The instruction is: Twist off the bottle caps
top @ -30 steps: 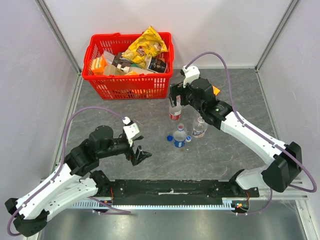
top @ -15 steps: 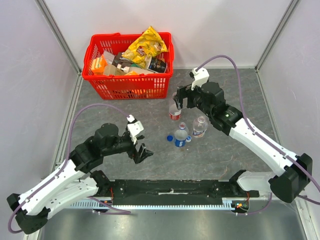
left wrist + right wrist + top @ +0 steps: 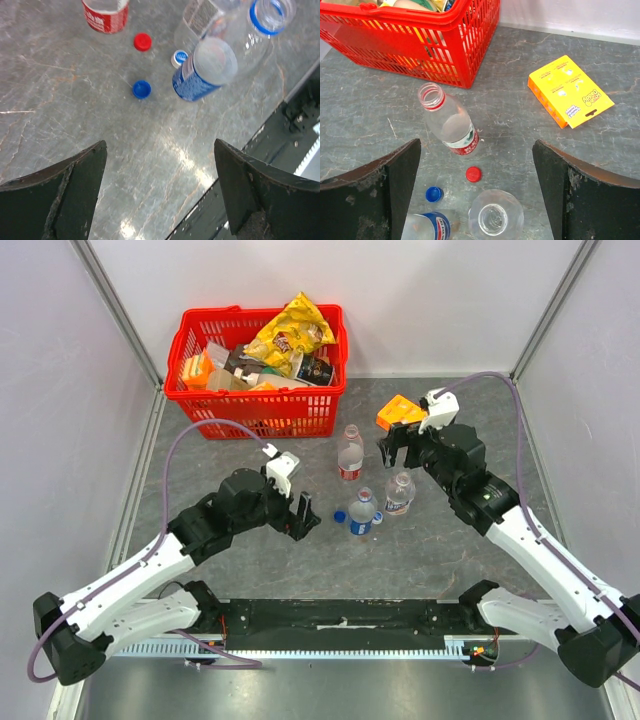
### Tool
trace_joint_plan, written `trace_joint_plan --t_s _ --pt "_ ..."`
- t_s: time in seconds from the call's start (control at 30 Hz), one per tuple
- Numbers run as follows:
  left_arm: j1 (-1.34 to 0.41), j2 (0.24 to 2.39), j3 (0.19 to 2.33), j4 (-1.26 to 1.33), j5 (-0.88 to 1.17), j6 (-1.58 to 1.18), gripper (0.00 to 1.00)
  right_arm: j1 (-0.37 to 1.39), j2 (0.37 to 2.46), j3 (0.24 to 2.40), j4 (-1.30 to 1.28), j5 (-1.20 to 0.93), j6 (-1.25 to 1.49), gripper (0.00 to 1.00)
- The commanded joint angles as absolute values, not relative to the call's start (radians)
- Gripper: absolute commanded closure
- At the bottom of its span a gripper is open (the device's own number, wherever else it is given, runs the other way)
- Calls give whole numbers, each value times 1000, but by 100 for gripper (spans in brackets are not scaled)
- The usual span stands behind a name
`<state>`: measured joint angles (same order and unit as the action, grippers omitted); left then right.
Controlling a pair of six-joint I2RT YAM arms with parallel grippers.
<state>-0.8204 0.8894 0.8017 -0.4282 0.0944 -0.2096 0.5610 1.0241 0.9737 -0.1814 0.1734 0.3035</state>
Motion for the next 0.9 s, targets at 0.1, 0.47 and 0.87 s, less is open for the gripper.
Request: trace_joint_plan --t_s 0.1,0.47,0.87 --pt "-822 905 824 -278 -107 -368 7 517 1016 962 -164 140 307 2" --pt "-822 812 741 -281 -385 -345 7 506 997 969 -163 161 350 2" --pt "-824 692 631 -129 -572 -259 9 505 934 963 -179 512 342 2"
